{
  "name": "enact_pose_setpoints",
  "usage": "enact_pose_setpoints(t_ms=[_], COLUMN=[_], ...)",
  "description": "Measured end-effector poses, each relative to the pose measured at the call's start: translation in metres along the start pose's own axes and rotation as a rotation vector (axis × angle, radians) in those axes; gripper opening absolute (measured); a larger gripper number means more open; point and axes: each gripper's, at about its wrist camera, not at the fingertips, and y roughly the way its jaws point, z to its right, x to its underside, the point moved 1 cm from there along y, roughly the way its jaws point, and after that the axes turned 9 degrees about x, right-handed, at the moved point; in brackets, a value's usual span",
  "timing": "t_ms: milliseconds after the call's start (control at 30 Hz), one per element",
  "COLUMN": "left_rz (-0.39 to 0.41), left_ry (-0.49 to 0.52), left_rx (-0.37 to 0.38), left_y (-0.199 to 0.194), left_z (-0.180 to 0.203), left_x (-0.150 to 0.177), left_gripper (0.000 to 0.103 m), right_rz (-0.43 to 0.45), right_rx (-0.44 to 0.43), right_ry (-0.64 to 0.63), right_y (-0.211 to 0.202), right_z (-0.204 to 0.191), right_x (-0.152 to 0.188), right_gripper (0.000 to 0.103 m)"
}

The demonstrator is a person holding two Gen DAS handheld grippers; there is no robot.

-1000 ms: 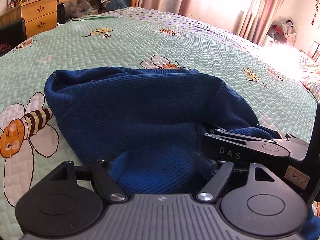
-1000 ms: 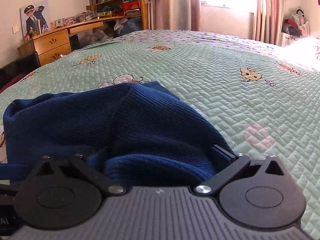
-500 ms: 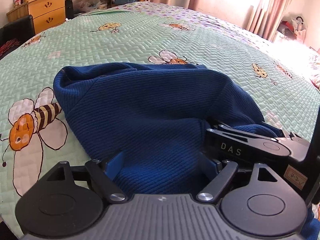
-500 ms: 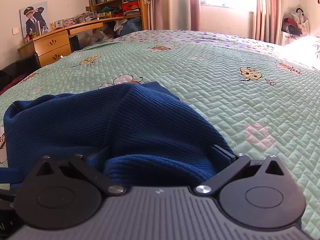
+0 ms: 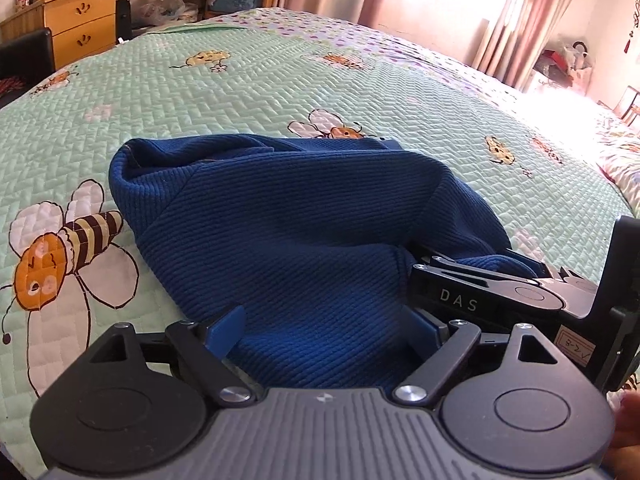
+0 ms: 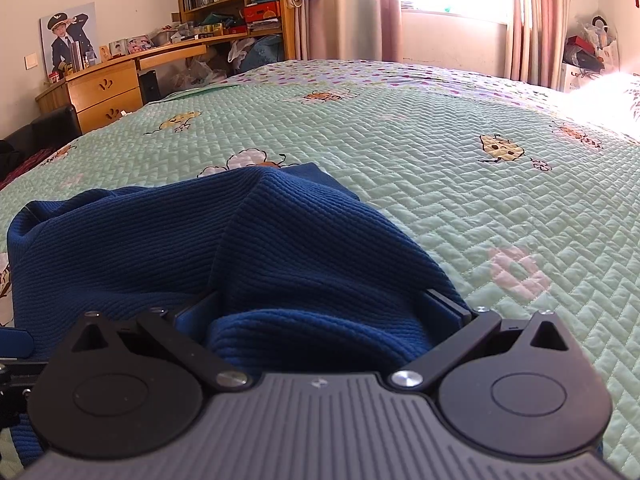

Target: Fold clothes

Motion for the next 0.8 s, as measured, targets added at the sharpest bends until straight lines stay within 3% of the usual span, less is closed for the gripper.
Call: enact_pose_setpoints(t_ms=[400,633,800], left_rz=[-0.004,0.035,0.056], left_ry=[-0.027,-0.061,-0.078], left_rx=[0.034,0.027,0.031], left_y=[-0.001,-0.018,-0.023], left_z=[-0.011,-0.032,-0.052], left_x=[0.001,-0.004,-0.006], left_gripper=[0.088,0.089,0.09], right_rz=[0.001,-0.077,-0.137], right_rx=[0.009,-0.036,-0.086], right_ry=[0.011,0.019,0.097], right_y=[0.002,-0.003,0.004], right_z=[-0.004,-0.006,0.004], right_x=[0.0,-0.015,-0.017], right_gripper=[0.103,0.103,0.103])
